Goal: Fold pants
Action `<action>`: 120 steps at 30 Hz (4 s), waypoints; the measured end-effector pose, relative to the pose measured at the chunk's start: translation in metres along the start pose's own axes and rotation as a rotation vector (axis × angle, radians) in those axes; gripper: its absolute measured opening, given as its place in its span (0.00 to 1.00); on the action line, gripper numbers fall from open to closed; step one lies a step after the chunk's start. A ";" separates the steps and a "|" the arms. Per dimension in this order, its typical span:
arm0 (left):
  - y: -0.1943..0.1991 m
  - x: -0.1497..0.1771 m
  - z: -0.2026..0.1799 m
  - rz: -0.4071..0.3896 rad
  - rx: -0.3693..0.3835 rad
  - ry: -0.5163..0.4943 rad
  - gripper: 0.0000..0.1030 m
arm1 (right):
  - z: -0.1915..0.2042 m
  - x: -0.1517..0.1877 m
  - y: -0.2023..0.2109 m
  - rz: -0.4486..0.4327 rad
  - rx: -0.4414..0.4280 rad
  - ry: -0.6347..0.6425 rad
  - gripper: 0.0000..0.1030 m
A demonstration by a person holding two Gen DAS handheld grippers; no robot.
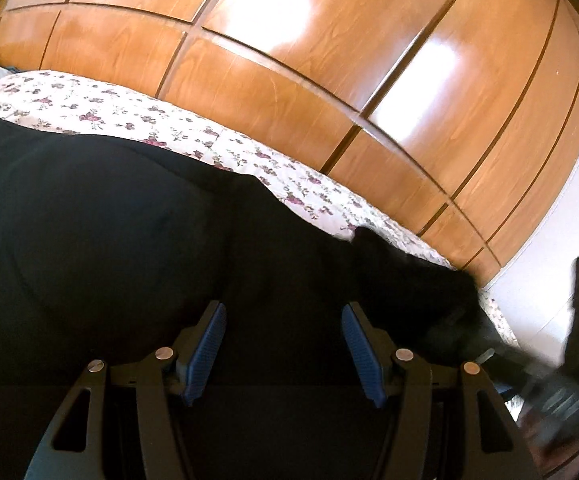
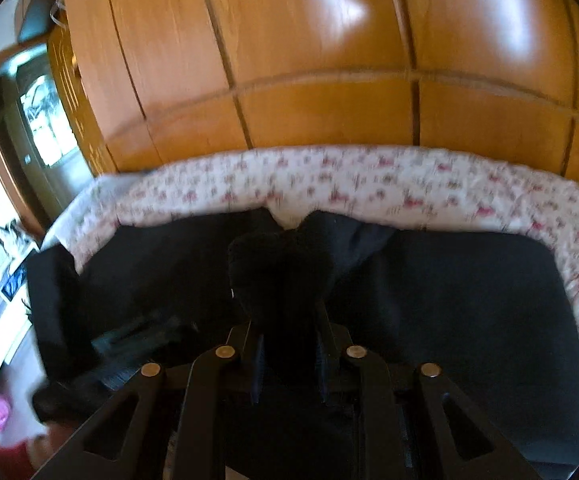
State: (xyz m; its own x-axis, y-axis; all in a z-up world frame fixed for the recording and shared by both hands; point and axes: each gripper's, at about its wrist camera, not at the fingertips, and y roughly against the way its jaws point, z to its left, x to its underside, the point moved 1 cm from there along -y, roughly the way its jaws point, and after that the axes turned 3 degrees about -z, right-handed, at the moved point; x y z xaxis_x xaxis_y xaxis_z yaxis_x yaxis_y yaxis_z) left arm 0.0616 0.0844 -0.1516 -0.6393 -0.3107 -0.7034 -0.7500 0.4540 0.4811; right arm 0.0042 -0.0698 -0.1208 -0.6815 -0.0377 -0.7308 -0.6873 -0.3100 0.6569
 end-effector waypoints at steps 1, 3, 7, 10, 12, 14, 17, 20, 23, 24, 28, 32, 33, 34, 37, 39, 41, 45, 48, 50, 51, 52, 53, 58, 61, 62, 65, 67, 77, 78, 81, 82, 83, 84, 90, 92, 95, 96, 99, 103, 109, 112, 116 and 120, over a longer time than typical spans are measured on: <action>0.000 0.000 0.000 0.000 0.004 0.003 0.59 | 0.000 0.004 -0.005 0.021 0.006 0.008 0.25; 0.000 -0.001 0.001 0.004 0.012 0.012 0.59 | 0.000 0.018 -0.021 0.095 0.016 0.051 0.30; 0.003 -0.007 0.005 0.020 0.041 0.094 0.59 | -0.005 0.026 -0.002 0.050 -0.057 0.070 0.39; 0.005 -0.013 0.006 0.029 0.115 0.211 0.61 | -0.023 0.030 0.024 0.008 -0.146 -0.009 0.42; 0.000 -0.017 0.002 0.056 0.171 0.272 0.64 | -0.038 0.038 0.047 -0.025 -0.163 -0.047 0.42; -0.009 -0.018 -0.005 0.096 0.212 0.298 0.64 | -0.046 0.045 0.060 -0.022 -0.159 -0.059 0.42; -0.026 -0.019 -0.019 0.159 0.229 0.302 0.65 | -0.063 0.060 0.079 0.015 -0.120 -0.072 0.40; -0.042 -0.018 -0.033 0.208 0.200 0.278 0.65 | -0.076 0.070 0.089 0.032 -0.061 -0.094 0.27; -0.055 -0.016 -0.044 0.239 0.152 0.232 0.64 | -0.094 0.080 0.092 0.034 0.000 -0.164 0.19; -0.057 -0.015 -0.047 0.249 0.137 0.216 0.61 | -0.100 0.081 0.089 0.033 0.008 -0.195 0.17; -0.061 -0.010 -0.054 0.296 0.103 0.144 0.23 | -0.116 0.081 0.087 -0.003 0.042 -0.299 0.13; -0.031 -0.026 -0.057 0.211 0.169 0.159 0.20 | -0.122 0.075 0.081 0.008 0.121 -0.306 0.02; -0.019 -0.034 -0.058 0.184 0.183 0.157 0.20 | -0.125 0.074 0.082 0.009 0.130 -0.315 0.01; -0.012 -0.038 -0.059 0.170 0.190 0.157 0.19 | -0.128 0.072 0.083 0.011 0.135 -0.320 0.00; 0.001 -0.041 -0.056 0.173 0.176 0.140 0.19 | -0.134 0.072 0.086 0.030 0.125 -0.319 0.00; -0.003 -0.030 -0.052 0.196 0.106 0.085 0.19 | -0.131 0.072 0.085 0.041 0.136 -0.288 0.00; -0.009 -0.017 -0.038 0.236 0.049 0.098 0.18 | -0.127 0.073 0.083 0.048 0.158 -0.246 0.00; -0.021 0.006 -0.019 0.212 0.050 0.108 0.19 | -0.121 0.075 0.078 0.045 0.184 -0.180 0.00; -0.023 0.008 -0.033 0.188 0.000 -0.017 0.22 | -0.122 0.078 0.077 0.033 0.180 -0.163 0.00; -0.024 0.010 -0.038 0.167 -0.020 -0.066 0.23 | -0.124 0.077 0.079 0.037 0.171 -0.178 0.00; -0.023 0.011 -0.038 0.157 -0.020 -0.066 0.23 | -0.124 0.076 0.081 0.040 0.163 -0.183 0.00; -0.022 0.012 -0.036 0.150 -0.017 -0.061 0.24 | -0.124 0.075 0.085 0.046 0.147 -0.190 0.00; -0.021 0.012 -0.035 0.143 -0.013 -0.055 0.24 | -0.123 0.075 0.089 0.055 0.118 -0.196 0.04; -0.019 0.015 -0.036 0.112 -0.024 -0.092 0.25 | -0.107 0.070 0.125 0.075 -0.057 -0.103 0.04; -0.016 0.016 -0.035 0.097 -0.022 -0.095 0.25 | -0.091 0.050 0.144 0.012 -0.072 0.034 0.04; -0.016 0.017 -0.035 0.094 -0.023 -0.098 0.25 | -0.088 0.042 0.144 -0.006 -0.045 0.064 0.05; -0.014 0.017 -0.036 0.091 -0.030 -0.107 0.25 | -0.091 0.011 0.123 -0.037 0.113 0.087 0.05; -0.014 0.017 -0.037 0.087 -0.035 -0.112 0.25 | -0.103 -0.008 0.099 -0.035 0.165 0.032 0.05; -0.018 0.019 -0.042 0.078 -0.059 -0.147 0.27 | -0.149 -0.018 0.012 0.011 0.357 -0.025 0.00; -0.018 0.019 -0.042 0.077 -0.058 -0.146 0.27 | -0.146 -0.015 0.014 -0.011 0.375 0.001 0.00; -0.018 0.019 -0.041 0.077 -0.054 -0.140 0.27 | -0.139 -0.011 0.014 -0.036 0.412 0.038 0.00; -0.018 0.019 -0.040 0.077 -0.051 -0.138 0.27 | -0.140 -0.011 0.013 -0.038 0.410 0.036 0.00; -0.018 0.018 -0.040 0.076 -0.051 -0.136 0.27 | -0.141 -0.010 0.014 -0.037 0.404 0.027 0.00; -0.018 0.018 -0.040 0.076 -0.050 -0.134 0.27 | -0.142 -0.011 0.015 -0.036 0.400 0.016 0.00; -0.015 0.015 -0.037 0.079 -0.049 -0.098 0.29 | -0.124 -0.012 0.028 -0.045 0.396 -0.058 0.07; -0.013 0.014 -0.036 0.082 -0.053 -0.074 0.30 | -0.110 -0.007 0.033 -0.044 0.309 -0.086 0.07; -0.009 0.012 -0.037 0.099 -0.063 -0.053 0.32 | -0.086 0.003 0.034 -0.042 0.197 -0.074 0.07; -0.008 0.011 -0.037 0.103 -0.064 -0.049 0.32 | -0.078 0.006 0.031 -0.035 0.168 -0.057 0.07; 0.000 0.009 -0.035 0.113 -0.067 -0.026 0.38 | -0.062 0.016 0.021 -0.009 0.151 0.010 0.11; 0.010 0.009 -0.033 0.105 -0.108 -0.047 0.52 | -0.059 0.022 0.016 -0.028 0.160 0.033 0.14; 0.025 0.005 -0.032 0.087 -0.129 -0.046 0.53 | -0.065 0.029 0.019 -0.079 0.130 0.003 0.14; 0.046 0.002 -0.022 0.030 -0.161 -0.017 0.53 | -0.062 0.031 0.019 -0.096 0.135 0.028 0.14; 0.084 -0.005 0.009 -0.080 -0.251 0.082 0.53 | -0.065 0.033 0.020 -0.114 0.123 0.021 0.14; 0.136 -0.010 0.058 -0.236 -0.369 0.298 0.54 | -0.063 0.033 0.020 -0.125 0.122 0.024 0.14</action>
State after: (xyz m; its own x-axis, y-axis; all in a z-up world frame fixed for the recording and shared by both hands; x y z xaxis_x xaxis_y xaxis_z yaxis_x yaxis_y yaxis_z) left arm -0.0239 0.1978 -0.1097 -0.4258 -0.6170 -0.6619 -0.8552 0.0354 0.5171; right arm -0.0161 -0.1376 -0.1437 -0.5839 -0.0289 -0.8113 -0.7925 -0.1966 0.5774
